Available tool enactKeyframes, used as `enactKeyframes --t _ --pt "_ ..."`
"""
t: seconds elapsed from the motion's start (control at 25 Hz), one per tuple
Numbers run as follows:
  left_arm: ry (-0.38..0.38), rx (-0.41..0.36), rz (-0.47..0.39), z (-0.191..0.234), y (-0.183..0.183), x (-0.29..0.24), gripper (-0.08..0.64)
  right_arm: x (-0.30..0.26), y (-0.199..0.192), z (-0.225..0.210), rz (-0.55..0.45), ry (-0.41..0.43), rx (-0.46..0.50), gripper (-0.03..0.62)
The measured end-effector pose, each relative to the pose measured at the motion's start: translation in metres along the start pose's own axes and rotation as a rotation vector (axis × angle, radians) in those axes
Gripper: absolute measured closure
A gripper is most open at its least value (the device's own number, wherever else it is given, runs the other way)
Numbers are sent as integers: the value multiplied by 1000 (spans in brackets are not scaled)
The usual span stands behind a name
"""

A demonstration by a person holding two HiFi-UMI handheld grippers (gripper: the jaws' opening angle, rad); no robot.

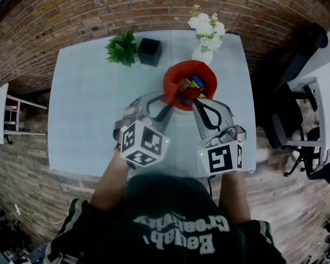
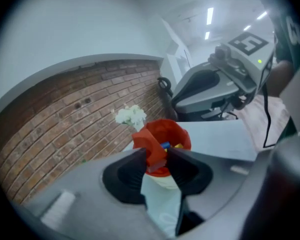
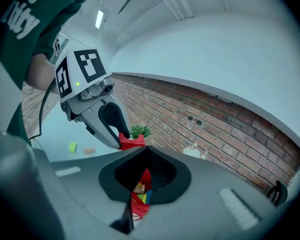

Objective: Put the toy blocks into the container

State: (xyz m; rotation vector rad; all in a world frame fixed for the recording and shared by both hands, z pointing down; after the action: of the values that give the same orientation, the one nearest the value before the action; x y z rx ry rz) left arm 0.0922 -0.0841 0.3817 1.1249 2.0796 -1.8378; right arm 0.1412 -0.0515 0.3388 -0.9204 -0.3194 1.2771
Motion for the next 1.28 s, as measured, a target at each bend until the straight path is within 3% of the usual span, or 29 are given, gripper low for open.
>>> enactKeyframes --t 0.44,0.68,0.72,0.8,1.08,1.16,1.2,1.24,1.28 --pt "-37 -28 9 -14 9 -34 433 10 -31 -13 34 -21 -20 586" --pt "11 -77 -42 -12 17 -59 476 10 -36 -17 43 -26 -30 586" --pt "8 -83 -36 -13 14 -62 448 11 -36 -17 43 -27 -31 586" --pt "-14 -66 -26 -13 9 -65 299 11 -37 -16 44 -28 -33 586" --pt "-33 -59 -16 -16 3 -62 288 14 -41 -13 59 -32 -38 586" --pt "-4 -60 -24 -13 4 -60 327 15 -40 -12 59 -31 -38 586" --pt "22 -65 -32 -10 6 -57 490 15 -39 -11 58 -31 -38 586" --pt "43 -72 -39 -8 6 -55 557 15 -38 -11 57 -31 -38 586" --pt "51 -77 -40 -7 6 -53 557 15 -37 -10 55 -30 -37 586"
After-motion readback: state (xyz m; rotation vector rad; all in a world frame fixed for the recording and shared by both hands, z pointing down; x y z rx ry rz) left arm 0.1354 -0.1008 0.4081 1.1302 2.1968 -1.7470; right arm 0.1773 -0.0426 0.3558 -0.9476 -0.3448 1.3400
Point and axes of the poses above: the fingertips, and each gripper's own axes: x backward along the fingers, z to its left, y out of its top, the point moved 1 cm from there along x, backward along the fingers, and after that the axes turned 10 degrees about x, right-handed, at the moved point
